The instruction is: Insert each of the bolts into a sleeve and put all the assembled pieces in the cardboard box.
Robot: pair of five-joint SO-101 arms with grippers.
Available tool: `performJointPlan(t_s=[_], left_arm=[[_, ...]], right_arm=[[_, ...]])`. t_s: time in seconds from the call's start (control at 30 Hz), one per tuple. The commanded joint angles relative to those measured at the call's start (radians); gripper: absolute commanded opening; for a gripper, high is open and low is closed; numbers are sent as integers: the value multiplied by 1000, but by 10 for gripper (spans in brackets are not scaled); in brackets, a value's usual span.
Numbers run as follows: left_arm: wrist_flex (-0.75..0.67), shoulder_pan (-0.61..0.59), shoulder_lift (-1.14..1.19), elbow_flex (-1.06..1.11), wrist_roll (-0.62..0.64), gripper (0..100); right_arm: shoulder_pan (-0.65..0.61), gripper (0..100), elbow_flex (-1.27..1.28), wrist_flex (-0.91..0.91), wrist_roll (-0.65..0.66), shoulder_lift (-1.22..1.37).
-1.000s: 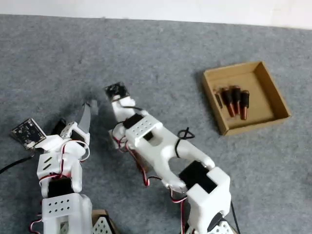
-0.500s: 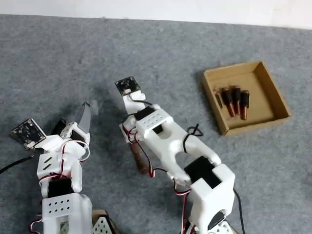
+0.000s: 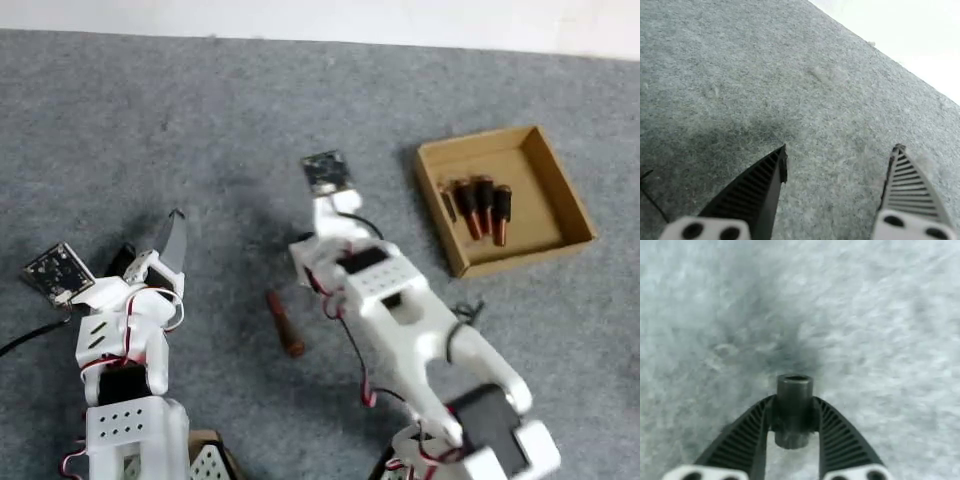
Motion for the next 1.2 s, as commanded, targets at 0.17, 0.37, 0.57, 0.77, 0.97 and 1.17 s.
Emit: performJointPlan(t_s=[0.17,0.37,0.57,0.77,0.97,1.17], left_arm=[[-20,16,-7,-44,2,305],[-18,110,-5,-42,-160,305],[-54,268,-10,28,-215,229],[-37,294,-5,15,-210,208],[526,481,-2,-277,-92,313],[485,582,150,-288,-100,330]], right_arm=[[114,5,252,-278,110,-255],[177,5,414,-372,114,-407],[248,5,539,-375,114,-567],[294,5,673,-372,121,-736],[328,5,773,-369,183,-863],[323,5,782,-369,183,-878]])
